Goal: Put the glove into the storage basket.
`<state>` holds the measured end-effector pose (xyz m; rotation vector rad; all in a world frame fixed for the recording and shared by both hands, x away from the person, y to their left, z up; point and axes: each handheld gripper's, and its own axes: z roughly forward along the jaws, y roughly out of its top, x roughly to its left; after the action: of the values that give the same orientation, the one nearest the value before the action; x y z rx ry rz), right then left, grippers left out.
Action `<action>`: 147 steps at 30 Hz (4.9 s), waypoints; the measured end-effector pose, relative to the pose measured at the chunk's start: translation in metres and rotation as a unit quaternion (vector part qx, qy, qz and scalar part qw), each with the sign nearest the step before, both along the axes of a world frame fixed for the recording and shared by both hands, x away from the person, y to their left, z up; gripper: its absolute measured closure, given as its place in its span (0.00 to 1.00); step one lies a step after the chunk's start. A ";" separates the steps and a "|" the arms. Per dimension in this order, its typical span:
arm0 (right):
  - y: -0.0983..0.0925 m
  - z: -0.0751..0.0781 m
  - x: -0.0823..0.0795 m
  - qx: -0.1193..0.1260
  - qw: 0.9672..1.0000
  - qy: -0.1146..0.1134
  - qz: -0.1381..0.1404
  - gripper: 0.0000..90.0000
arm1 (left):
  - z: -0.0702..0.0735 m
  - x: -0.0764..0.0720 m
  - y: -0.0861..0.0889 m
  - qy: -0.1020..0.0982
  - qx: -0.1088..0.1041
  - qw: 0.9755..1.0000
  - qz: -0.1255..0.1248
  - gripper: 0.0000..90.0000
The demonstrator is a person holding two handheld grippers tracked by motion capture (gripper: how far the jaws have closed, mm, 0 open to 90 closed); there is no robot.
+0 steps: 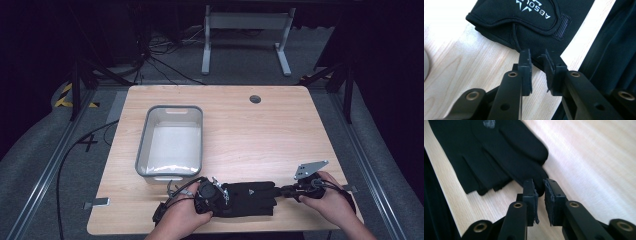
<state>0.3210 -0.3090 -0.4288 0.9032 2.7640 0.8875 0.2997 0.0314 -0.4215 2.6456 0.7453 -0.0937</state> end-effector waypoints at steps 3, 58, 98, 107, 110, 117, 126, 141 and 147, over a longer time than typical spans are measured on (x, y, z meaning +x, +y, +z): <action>-0.002 0.007 0.000 0.012 1.000 -0.019 -0.006 0.87 | 0.005 0.000 0.002 -0.005 -0.011 1.000 0.006 0.82; -0.042 0.008 0.006 0.108 0.990 0.010 -0.087 0.71 | -0.011 0.031 -0.083 -0.065 -0.063 0.990 -0.108 0.32; -0.037 0.008 0.006 0.140 0.987 0.022 -0.072 0.68 | -0.021 0.037 -0.077 -0.068 -0.069 0.994 -0.042 0.65; -0.039 0.008 0.007 0.141 0.987 0.022 -0.074 0.68 | -0.019 0.043 -0.073 -0.040 -0.094 0.995 -0.004 0.73; -0.040 0.008 0.007 0.142 0.987 0.024 -0.075 0.69 | -0.013 0.043 -0.072 -0.030 -0.098 0.995 0.010 0.73; -0.044 0.008 0.007 0.148 0.985 0.025 -0.081 0.70 | 0.015 0.039 -0.063 -0.017 -0.119 0.992 0.026 0.73; -0.041 0.005 0.008 0.146 0.985 0.036 -0.082 0.70 | 0.053 0.040 -0.047 -0.027 -0.123 0.992 0.030 0.73; -0.038 -0.001 0.011 0.153 0.983 0.053 -0.084 0.69 | 0.088 0.053 -0.030 -0.026 -0.140 0.988 0.063 0.72; -0.037 -0.002 0.012 0.152 0.983 0.059 -0.085 0.69 | 0.098 0.057 -0.018 -0.036 -0.147 0.985 0.081 0.72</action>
<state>0.3327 -0.3458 -0.4310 1.2572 2.6343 1.2857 0.3568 0.0134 -0.3232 2.2902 0.8485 -0.0589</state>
